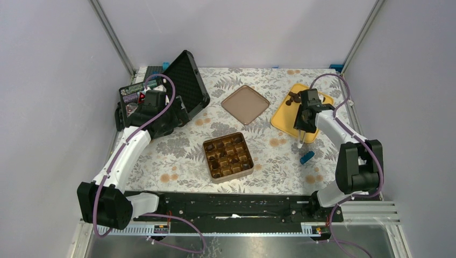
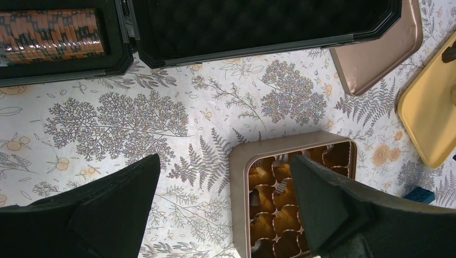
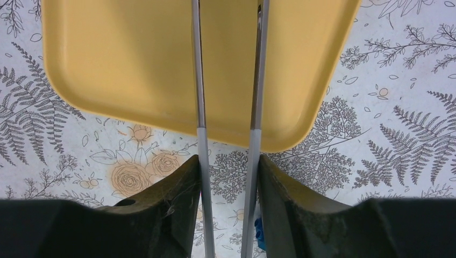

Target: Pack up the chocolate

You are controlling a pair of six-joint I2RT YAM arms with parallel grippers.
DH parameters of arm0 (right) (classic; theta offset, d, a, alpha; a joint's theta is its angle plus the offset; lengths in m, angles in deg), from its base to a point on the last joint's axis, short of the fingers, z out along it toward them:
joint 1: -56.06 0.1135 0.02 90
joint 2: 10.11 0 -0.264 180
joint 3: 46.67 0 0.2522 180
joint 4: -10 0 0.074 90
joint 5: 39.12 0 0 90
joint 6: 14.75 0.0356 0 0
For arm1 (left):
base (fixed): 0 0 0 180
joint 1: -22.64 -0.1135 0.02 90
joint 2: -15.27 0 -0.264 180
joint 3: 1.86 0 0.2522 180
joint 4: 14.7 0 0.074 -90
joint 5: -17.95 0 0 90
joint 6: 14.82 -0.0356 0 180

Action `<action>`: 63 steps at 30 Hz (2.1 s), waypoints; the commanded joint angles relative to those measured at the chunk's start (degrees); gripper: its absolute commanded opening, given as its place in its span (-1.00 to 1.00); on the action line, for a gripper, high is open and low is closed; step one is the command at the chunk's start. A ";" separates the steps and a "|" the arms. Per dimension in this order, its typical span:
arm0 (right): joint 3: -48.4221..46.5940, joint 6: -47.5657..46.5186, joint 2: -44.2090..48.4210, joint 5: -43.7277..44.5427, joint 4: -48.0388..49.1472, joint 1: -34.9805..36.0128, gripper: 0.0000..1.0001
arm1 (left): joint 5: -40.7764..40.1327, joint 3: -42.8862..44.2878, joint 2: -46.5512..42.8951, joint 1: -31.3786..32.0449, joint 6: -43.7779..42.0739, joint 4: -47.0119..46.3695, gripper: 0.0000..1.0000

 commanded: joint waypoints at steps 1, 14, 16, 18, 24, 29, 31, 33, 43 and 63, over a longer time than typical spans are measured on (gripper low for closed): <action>-3.15 -0.91 -1.06 2.79 1.60 -0.56 -0.03 | -0.64 0.27 -1.06 -0.37 -0.26 -2.28 0.97; -2.47 -1.67 0.73 1.67 0.59 -0.83 -0.38 | -0.64 -0.06 -1.69 -0.37 -0.18 -2.24 0.97; -2.52 -1.79 2.61 0.73 -0.67 -0.87 -0.43 | -0.69 -0.27 -1.69 -0.37 -0.09 -2.33 0.97; -2.58 -1.82 5.20 -0.55 -2.23 -0.79 -0.47 | -0.44 -0.43 -1.54 -0.37 0.07 -2.41 0.97; -2.56 -2.16 13.66 -2.25 -7.27 -0.79 -0.53 | -0.52 -0.53 -1.61 -0.37 0.27 -2.67 0.97; -4.10 -1.65 18.27 -6.98 -11.97 -0.76 -0.55 | -0.50 -0.07 -0.66 -0.37 0.22 -2.64 0.97; -4.87 -2.01 19.74 -9.28 -13.56 -0.77 -0.56 | -0.41 0.18 -0.34 -0.37 0.23 -2.68 0.98; -6.22 -2.93 20.71 -11.94 -15.66 -0.50 -0.56 | -0.41 0.39 -0.20 -0.37 0.18 -2.68 0.97; -11.76 -7.74 23.80 -23.76 -25.48 2.24 -0.60 | -0.64 1.31 -0.33 -0.38 0.25 -2.60 0.97; -8.89 -0.28 24.37 -30.50 -32.59 29.28 -0.60 | -2.20 2.03 -0.07 -0.37 0.62 -2.25 0.97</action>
